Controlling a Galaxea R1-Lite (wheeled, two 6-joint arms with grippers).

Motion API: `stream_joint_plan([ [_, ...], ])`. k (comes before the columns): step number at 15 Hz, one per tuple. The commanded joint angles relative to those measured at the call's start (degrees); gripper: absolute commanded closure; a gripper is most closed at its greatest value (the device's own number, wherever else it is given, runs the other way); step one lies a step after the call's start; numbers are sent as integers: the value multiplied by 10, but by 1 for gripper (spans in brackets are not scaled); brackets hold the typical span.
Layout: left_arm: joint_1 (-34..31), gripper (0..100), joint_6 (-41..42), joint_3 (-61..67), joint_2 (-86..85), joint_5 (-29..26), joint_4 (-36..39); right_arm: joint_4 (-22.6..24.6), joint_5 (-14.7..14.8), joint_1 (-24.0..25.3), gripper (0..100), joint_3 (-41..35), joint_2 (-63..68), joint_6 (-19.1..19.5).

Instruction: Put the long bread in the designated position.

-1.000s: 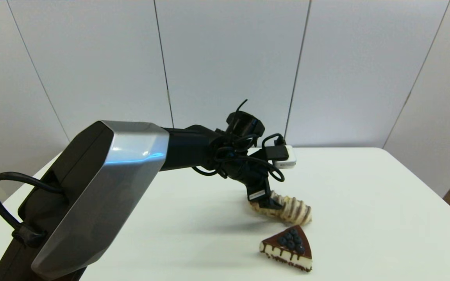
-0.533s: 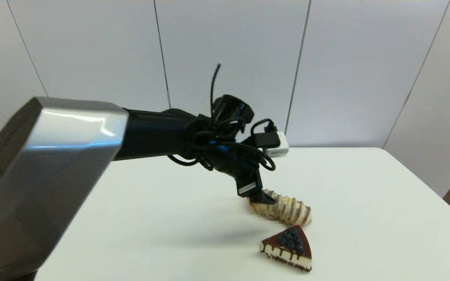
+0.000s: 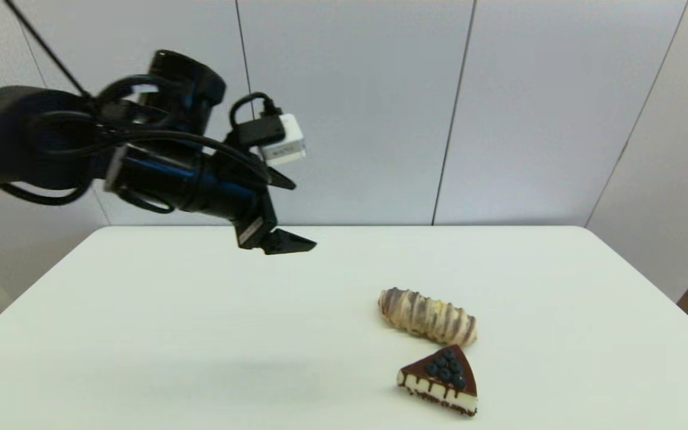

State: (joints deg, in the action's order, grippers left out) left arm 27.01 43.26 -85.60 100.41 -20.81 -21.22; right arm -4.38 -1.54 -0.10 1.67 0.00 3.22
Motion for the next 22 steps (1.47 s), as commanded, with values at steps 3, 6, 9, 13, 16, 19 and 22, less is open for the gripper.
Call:
stream_joint_plan([
  [3, -198, 0, -65, 299, -363, -2, 31, 0, 0, 0, 0, 0, 1, 0],
  [6, -253, 0, -151, 471, -515, 3, 162, 0, 0, 0, 0, 0, 1, 0],
  [9, -273, 0, -203, 599, -640, 33, 266, 0, 0, 0, 0, 0, 1, 0],
  [13, -304, 0, -267, 714, -759, 35, 315, 0, 0, 0, 0, 0, 1, 0],
  [16, -304, 0, -280, 783, -852, 45, 320, 0, 0, 0, 0, 0, 1, 0],
  [19, -288, 0, -281, 830, -897, 67, 320, 0, 0, 0, 0, 0, 1, 0],
  [22, -274, 0, -311, 856, -970, 154, 290, 0, 0, 0, 0, 0, 1, 0],
])
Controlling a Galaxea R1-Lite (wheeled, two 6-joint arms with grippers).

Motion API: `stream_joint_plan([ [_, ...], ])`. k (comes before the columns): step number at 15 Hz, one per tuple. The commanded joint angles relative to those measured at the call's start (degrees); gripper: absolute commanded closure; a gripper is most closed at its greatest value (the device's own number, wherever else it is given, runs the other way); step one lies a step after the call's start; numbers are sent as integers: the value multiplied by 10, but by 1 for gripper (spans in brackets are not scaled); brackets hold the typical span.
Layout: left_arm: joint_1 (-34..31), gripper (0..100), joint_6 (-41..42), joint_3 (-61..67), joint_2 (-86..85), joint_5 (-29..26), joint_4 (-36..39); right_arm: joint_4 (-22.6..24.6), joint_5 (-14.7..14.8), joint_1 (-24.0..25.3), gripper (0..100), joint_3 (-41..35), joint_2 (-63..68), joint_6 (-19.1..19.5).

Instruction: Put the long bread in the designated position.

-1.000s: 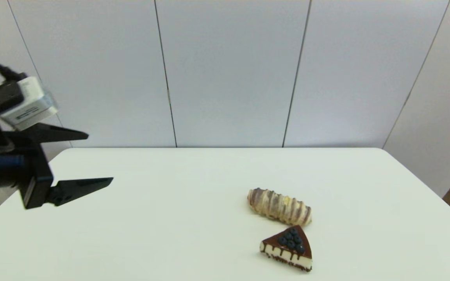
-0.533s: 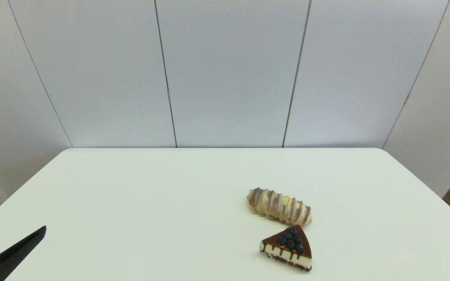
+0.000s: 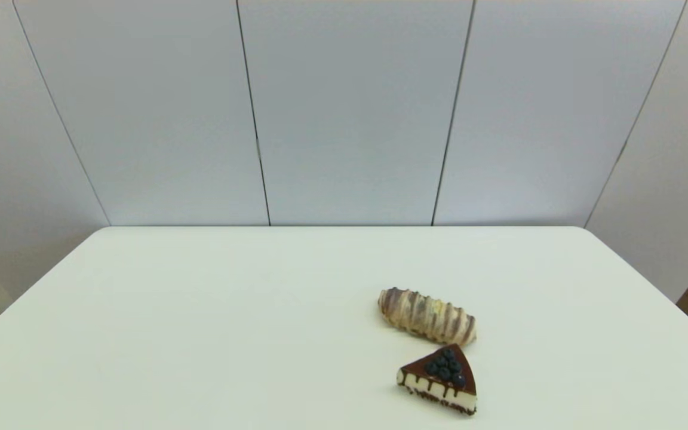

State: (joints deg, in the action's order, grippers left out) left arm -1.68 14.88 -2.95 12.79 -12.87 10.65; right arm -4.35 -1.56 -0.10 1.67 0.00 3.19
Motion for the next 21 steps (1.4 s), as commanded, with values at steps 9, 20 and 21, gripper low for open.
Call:
stream_joint_plan([
  [9, 13, 0, -107, 30, -128, 105, -107, 0, 0, 0, 0, 0, 1, 1],
  [20, 13, 0, -173, 30, -128, 133, -106, 0, 0, 0, 0, 0, 1, 1],
  [21, 13, 0, -174, 30, -128, 134, -106, 0, 0, 0, 0, 0, 1, 1],
])
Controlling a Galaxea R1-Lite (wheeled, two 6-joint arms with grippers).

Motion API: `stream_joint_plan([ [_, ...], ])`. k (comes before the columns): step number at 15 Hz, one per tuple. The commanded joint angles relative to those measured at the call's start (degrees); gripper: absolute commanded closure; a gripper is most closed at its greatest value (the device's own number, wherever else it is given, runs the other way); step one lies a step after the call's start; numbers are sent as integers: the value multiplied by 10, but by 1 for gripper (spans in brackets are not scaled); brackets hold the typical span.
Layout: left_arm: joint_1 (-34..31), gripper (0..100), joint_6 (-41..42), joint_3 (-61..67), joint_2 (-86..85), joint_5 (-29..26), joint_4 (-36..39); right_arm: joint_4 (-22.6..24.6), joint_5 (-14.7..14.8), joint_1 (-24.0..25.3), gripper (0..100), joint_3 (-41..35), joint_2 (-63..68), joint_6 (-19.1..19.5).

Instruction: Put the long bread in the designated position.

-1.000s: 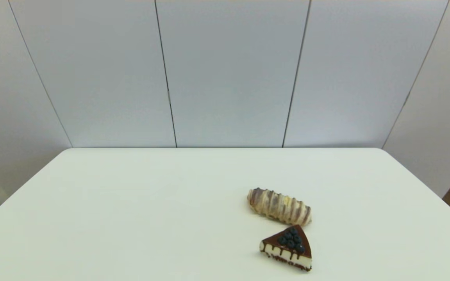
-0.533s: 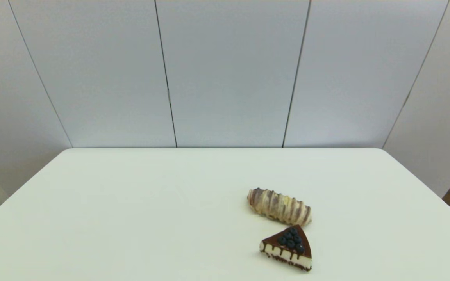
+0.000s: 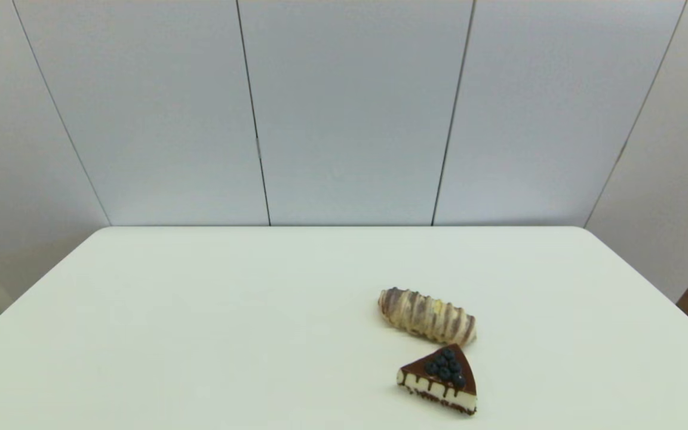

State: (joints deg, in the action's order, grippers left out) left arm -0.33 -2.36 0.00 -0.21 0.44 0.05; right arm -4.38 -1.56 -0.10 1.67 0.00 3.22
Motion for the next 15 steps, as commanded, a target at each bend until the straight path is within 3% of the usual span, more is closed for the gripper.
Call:
stream_joint_plan([
  [1, 0, 0, -2, 0, 2, 1, 0, 0, 0, 0, 0, 0, 1, 0],
  [15, 0, 0, -2, 0, 2, 0, 0, 0, 1, 0, 0, 0, 1, -1],
])
